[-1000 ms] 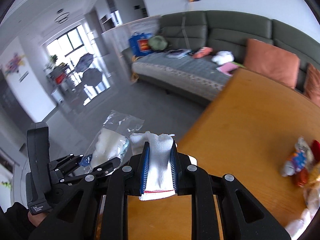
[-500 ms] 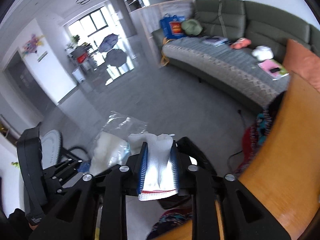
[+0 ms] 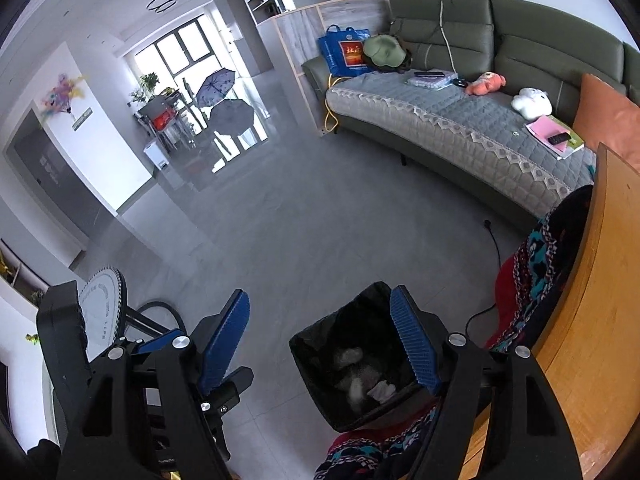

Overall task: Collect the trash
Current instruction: 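Carry the cloth and packet over the black bin and open both grippers, then return to the table and grasp the white plastic bag with the right gripper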

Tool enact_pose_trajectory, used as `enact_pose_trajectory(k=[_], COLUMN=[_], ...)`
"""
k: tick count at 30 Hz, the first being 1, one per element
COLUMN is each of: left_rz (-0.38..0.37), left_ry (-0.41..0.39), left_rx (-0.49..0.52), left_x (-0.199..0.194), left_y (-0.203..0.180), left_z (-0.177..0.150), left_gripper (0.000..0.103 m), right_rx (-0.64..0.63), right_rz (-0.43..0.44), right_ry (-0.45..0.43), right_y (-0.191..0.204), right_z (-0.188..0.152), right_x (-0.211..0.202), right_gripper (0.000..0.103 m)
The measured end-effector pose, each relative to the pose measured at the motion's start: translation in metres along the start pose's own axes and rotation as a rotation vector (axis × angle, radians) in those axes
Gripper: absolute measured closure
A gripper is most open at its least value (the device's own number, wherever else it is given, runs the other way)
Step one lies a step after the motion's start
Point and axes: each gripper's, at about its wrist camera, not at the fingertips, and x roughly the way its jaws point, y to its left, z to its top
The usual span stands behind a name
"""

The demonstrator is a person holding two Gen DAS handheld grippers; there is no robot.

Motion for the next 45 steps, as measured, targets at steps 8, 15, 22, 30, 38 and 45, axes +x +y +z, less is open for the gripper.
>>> enact_pose_trajectory(k=[8,15,22,30,38,45], left_rz=[-0.029,-0.087,-0.174,-0.275,-0.350,-0.382], left_ry=[-0.016,-0.021,-0.017,0.009,0.043,0.077], left_rx=[0.036,0.088,0.215,0.379,0.529,0.609], left_x=[-0.007,-0.009,-0.013,-0.013,-0.017,-0.017], left_y=[-0.024,-0.067,-0.139,-0.224,-0.295,-0.334], left_z=[0.005,0.008,0.004,-0.010,-0.031,-0.051], left_gripper=[0.006,0.006,0.006,0.006,0.006,0.006], right_rx=[0.050,0.110,0.209,0.341,0.480,0.544], right_rz=[-0.031,-0.099,-0.202,-0.332,-0.434,-0.529], right_ry=[-0.044,-0.093,-0.154,-0.204,-0.231,-0.202], right_y=[-0.025,-0.060,-0.111,-0.175,-0.229,-0.262], right_z=[-0.010,-0.024,-0.052,-0.098,-0.156,-0.206], right_x=[-0.032,-0.073,-0.129,-0.189,-0.240,-0.263], right_gripper=[0.029,0.029,0.029,0.029,0.029,0.029])
